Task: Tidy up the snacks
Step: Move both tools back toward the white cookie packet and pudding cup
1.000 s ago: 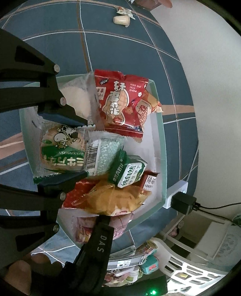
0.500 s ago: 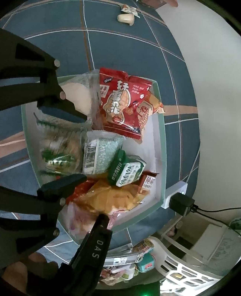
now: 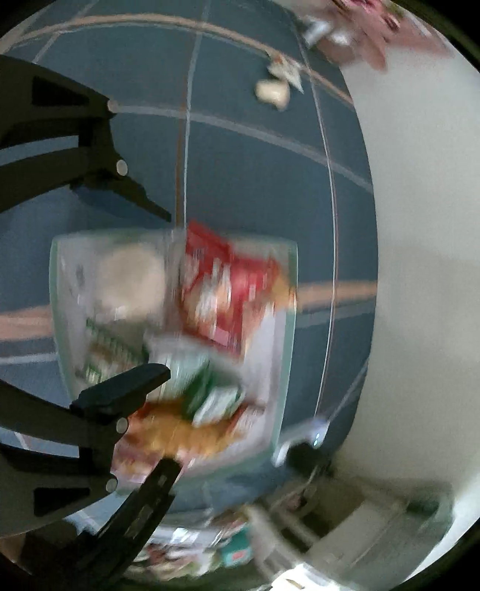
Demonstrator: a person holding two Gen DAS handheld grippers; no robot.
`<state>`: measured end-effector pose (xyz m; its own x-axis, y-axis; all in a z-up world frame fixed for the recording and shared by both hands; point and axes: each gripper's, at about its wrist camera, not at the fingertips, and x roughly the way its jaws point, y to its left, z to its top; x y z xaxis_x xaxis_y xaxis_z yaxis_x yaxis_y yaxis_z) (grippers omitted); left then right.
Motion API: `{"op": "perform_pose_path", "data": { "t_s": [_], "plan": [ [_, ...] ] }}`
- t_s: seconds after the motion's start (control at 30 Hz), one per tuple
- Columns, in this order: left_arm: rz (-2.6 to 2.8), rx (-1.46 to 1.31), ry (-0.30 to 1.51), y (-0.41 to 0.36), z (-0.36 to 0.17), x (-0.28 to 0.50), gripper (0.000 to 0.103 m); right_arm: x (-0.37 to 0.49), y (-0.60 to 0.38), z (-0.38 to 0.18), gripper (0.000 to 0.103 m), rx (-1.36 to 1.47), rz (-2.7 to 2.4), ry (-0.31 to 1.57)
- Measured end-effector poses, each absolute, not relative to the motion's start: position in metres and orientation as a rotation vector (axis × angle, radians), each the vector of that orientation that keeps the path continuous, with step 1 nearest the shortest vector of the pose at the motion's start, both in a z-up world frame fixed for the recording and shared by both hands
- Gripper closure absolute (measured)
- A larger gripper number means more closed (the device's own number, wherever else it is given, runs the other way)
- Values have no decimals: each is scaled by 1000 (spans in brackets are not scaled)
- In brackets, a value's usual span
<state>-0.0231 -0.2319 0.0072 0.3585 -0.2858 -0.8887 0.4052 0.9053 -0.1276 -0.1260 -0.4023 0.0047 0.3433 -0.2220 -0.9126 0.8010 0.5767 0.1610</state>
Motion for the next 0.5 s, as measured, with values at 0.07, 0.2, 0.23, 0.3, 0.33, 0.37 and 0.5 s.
{"op": "perform_pose_path", "data": {
  "t_s": [0.07,0.2,0.23,0.3,0.33,0.37,0.5],
  "plan": [
    [-381,112,1130,-221,5,-15,27,-121,-396,7,24,661,-717,1013],
    [-253,57,1150,-192,2,3,16,-108,-378,13,24,621,-665,1017],
    [-234,37,1153,-186,2,5,14,-105,-374,14,24,612,-654,1019],
    [-208,-3,1164,-175,1,11,14,-98,-364,16,24,587,-628,1024],
    [-201,-11,1168,-172,0,13,14,-95,-359,17,24,576,-619,1025],
    [-194,-13,1172,-168,0,14,14,-94,-356,18,24,569,-613,1026],
    [-171,-9,1173,-158,-1,20,14,-85,-342,20,24,525,-583,1031]
  ]
}}
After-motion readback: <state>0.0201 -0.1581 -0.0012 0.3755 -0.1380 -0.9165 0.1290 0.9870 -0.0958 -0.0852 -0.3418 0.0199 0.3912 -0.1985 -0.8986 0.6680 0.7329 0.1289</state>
